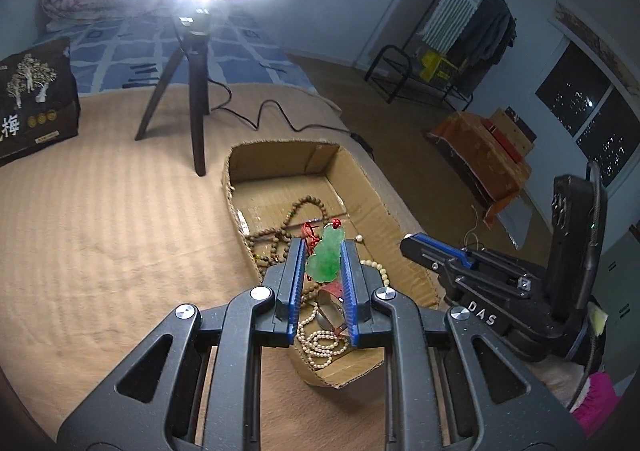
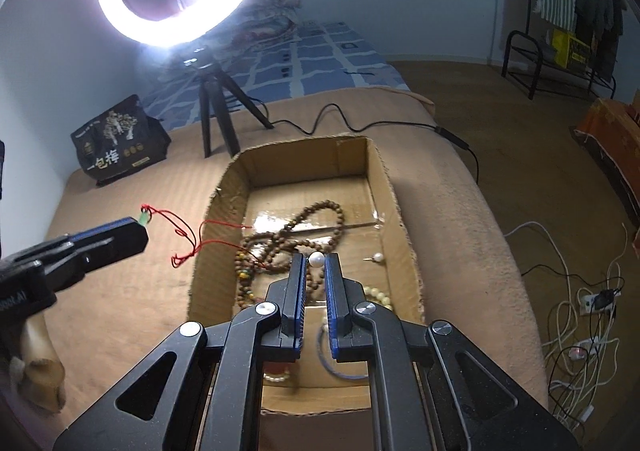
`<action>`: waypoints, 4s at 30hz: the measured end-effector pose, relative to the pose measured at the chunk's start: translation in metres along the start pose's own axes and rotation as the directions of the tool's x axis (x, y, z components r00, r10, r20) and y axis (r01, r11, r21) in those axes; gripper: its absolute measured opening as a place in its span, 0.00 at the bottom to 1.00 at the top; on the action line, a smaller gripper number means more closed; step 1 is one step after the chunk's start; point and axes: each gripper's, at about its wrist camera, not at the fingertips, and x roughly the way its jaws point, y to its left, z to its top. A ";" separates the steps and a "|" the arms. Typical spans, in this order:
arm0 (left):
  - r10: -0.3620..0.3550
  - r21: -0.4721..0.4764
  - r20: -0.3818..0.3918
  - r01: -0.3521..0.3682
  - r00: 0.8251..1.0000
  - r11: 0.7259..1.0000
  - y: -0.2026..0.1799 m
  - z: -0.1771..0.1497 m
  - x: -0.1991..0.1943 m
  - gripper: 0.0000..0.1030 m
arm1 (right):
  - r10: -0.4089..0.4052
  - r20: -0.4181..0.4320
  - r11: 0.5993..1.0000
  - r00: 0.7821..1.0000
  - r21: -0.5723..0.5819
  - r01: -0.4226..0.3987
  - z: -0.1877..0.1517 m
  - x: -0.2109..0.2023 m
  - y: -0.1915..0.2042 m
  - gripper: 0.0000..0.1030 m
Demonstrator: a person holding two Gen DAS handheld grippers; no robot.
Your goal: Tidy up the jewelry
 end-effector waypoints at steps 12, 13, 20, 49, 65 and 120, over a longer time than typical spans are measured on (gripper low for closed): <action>0.021 -0.010 -0.040 -0.022 0.999 1.000 0.004 -0.006 0.023 0.16 | 0.001 -0.028 0.999 1.000 0.033 0.000 -0.003 0.007 -0.016 0.07; 0.023 -0.010 -0.042 -0.023 0.999 1.000 0.005 -0.006 0.024 0.16 | 0.001 -0.029 0.999 1.000 0.032 0.000 -0.004 0.008 -0.016 0.07; 0.029 -0.018 -0.043 -0.030 0.999 0.999 0.005 -0.006 0.026 0.16 | -0.005 -0.034 0.999 0.999 0.031 0.006 -0.004 0.009 -0.016 0.09; 0.133 0.044 0.006 -0.133 0.991 0.990 -0.005 -0.020 -0.013 0.35 | -0.051 0.021 0.998 0.998 0.049 0.050 -0.006 -0.021 -0.014 0.49; 0.187 0.127 0.135 -0.204 0.973 0.971 -0.041 -0.043 -0.097 0.55 | -0.112 0.163 0.991 0.980 -0.049 0.121 -0.016 -0.098 0.024 0.64; 0.295 0.247 0.262 -0.360 0.919 0.900 -0.064 -0.088 -0.158 1.00 | -0.131 0.276 0.986 0.952 -0.066 0.154 -0.049 -0.148 0.053 0.80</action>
